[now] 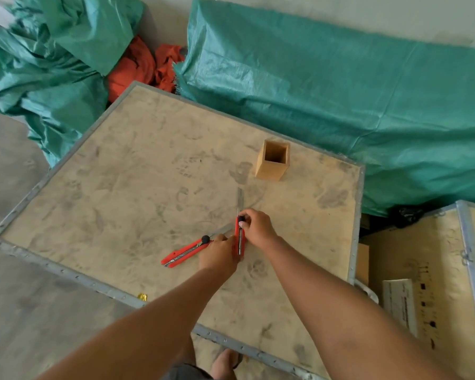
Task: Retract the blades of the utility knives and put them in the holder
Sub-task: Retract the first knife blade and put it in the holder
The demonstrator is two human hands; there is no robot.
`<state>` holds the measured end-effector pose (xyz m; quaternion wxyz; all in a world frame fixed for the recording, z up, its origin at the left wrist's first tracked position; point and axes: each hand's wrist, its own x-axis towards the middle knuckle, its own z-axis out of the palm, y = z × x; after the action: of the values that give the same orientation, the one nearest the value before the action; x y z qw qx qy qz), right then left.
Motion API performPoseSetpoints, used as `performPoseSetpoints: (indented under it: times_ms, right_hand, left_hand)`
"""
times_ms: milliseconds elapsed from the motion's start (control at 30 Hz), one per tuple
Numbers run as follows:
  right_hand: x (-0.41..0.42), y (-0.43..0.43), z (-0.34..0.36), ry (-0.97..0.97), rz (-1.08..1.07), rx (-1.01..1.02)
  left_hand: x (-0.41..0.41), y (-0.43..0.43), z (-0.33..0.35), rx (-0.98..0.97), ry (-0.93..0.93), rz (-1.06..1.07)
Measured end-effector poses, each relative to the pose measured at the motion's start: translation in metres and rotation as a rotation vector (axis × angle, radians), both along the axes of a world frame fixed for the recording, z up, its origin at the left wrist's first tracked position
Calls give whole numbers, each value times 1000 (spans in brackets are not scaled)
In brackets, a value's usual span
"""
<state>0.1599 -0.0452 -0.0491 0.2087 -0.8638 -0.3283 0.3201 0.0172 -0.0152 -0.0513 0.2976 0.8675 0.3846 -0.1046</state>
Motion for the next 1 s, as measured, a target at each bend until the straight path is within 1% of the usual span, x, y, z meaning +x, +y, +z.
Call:
performPoseSetpoints:
  times_ms: [267,367,467,600,733,900,1000]
  right_hand:
    - [9,-10,2,173,-168,85]
    - [17,-15,9,202,-209,142]
    - [24,-22,26,205,-212,201]
    - [35,-32,61,216,-235,305]
    - [47,-36,95,213,-230,397]
    - [58,-34,134,173,-185,477]
    - [62,-37,150,182,-154,506]
  left_hand:
    - [0,3,-2,-36,-40,-48]
    - [2,7,9,-105,-67,-45]
    - [3,10,25,-261,-147,41]
    - [4,19,49,-398,-312,44]
    - [12,22,82,-440,-451,37]
    - [24,25,116,-498,-553,68]
    - [27,29,126,-506,-599,85]
